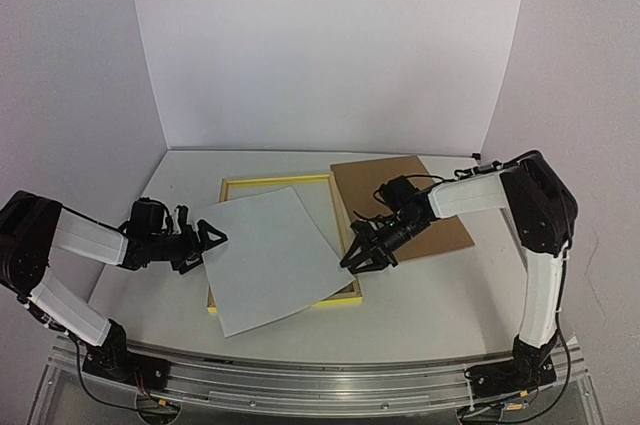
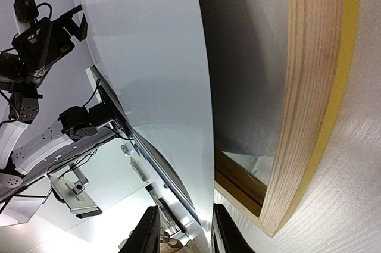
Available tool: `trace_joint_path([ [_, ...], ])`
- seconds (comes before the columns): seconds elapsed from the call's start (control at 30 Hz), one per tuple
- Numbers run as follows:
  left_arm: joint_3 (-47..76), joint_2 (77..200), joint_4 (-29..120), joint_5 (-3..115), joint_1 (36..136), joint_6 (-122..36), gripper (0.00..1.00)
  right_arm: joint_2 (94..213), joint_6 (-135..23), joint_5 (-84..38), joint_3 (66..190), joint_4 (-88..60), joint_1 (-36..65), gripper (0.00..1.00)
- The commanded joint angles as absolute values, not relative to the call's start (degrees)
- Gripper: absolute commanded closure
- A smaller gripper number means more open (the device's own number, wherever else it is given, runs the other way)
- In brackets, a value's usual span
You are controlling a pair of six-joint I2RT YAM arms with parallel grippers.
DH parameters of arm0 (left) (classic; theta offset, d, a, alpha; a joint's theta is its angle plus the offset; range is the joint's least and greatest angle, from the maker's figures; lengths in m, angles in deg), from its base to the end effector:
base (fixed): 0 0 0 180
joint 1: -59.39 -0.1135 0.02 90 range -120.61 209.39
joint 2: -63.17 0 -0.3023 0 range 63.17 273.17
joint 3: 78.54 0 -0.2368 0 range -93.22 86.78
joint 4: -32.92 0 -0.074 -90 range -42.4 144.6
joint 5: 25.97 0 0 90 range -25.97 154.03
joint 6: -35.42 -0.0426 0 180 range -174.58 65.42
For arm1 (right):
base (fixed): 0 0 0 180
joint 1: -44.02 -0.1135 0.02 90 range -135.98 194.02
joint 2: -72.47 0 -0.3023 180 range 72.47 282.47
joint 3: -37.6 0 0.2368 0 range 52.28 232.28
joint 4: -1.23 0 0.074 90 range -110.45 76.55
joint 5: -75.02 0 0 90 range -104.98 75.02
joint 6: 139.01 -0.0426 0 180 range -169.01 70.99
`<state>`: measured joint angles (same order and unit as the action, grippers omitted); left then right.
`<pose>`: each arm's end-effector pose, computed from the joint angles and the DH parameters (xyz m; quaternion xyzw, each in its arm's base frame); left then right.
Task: Put the photo into the frame
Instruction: Turn over the photo from the photo frame.
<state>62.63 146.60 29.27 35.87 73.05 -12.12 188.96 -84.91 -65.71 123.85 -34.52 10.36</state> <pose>0.2268 -0.0758 0.1744 -0.1216 0.8798 -0.3847 0.2512 0.3151 0.2494 0.1726 0.0718 -0.8854 -0.4514 0.0846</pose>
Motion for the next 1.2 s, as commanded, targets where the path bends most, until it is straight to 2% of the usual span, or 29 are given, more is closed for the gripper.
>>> trace_joint_path([
  [0.0,63.5,145.3,26.0,37.4,73.5,-10.7,0.00,187.9,-87.5,-63.5,125.5,-33.3,9.1,0.73],
  [0.13,64.0,145.3,24.5,37.8,74.0,-9.7,0.00,187.6,-89.5,-61.6,126.3,-31.3,7.8,0.75],
  [0.33,64.5,145.4,22.7,38.9,75.0,-7.9,0.00,187.3,-95.7,-60.6,125.7,-24.3,5.4,0.84],
  [0.43,64.8,145.2,22.4,39.3,75.1,-7.7,0.00,186.7,-97.6,-58.3,124.8,-22.4,5.0,0.99],
  [0.47,64.8,145.0,22.5,39.6,75.1,-7.7,0.00,186.3,-97.6,-57.3,124.5,-22.4,4.9,1.00],
  [0.87,62.3,144.6,26.7,41.1,75.0,-8.1,0.00,177.8,-97.2,-40.0,117.8,-22.8,5.3,1.00],
  [1.17,59.3,147.2,29.3,41.4,75.1,-8.4,0.00,172.9,-99.5,-35.3,113.0,-22.9,5.5,1.00],
])
